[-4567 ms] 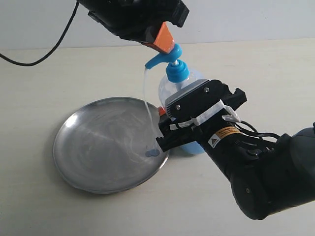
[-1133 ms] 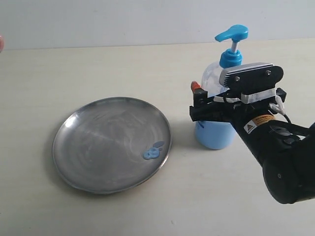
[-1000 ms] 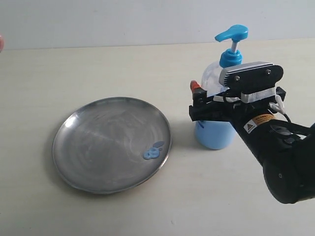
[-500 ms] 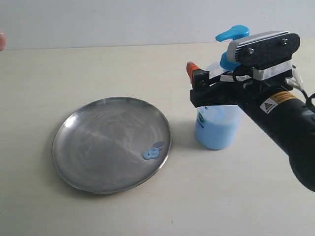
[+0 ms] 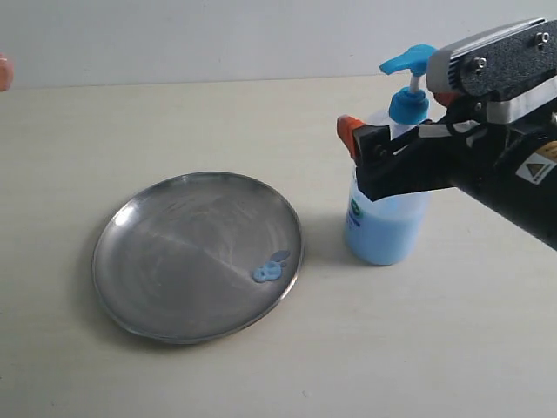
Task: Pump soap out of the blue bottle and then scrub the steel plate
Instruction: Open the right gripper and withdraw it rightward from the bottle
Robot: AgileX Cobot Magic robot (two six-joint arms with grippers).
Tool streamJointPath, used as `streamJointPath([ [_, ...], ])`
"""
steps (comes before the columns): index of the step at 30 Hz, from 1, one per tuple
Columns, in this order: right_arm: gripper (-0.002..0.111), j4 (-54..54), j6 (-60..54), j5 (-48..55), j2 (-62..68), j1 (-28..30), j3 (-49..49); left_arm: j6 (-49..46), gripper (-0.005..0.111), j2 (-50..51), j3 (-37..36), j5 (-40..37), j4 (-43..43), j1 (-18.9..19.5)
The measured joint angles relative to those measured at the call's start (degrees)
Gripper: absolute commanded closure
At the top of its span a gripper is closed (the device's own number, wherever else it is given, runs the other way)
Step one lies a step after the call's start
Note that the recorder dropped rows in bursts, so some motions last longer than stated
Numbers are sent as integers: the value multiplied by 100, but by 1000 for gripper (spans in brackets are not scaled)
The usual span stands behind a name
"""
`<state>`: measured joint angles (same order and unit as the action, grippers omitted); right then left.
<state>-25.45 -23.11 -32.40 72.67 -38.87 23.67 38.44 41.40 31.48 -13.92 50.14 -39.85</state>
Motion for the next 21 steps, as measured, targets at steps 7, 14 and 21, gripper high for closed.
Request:
streamJointPath([
  [7,12,-633,-877,988,-781,0,0,51,107,-93,-69,103,0,0],
  [14,12,-855,-1240,1888,-1370,0,0,58,107,-93,-83,115,0,0],
  [21,12,-1042,-1240,3108,-1799,0,90,58,107,-93,-83,115,0,0],
])
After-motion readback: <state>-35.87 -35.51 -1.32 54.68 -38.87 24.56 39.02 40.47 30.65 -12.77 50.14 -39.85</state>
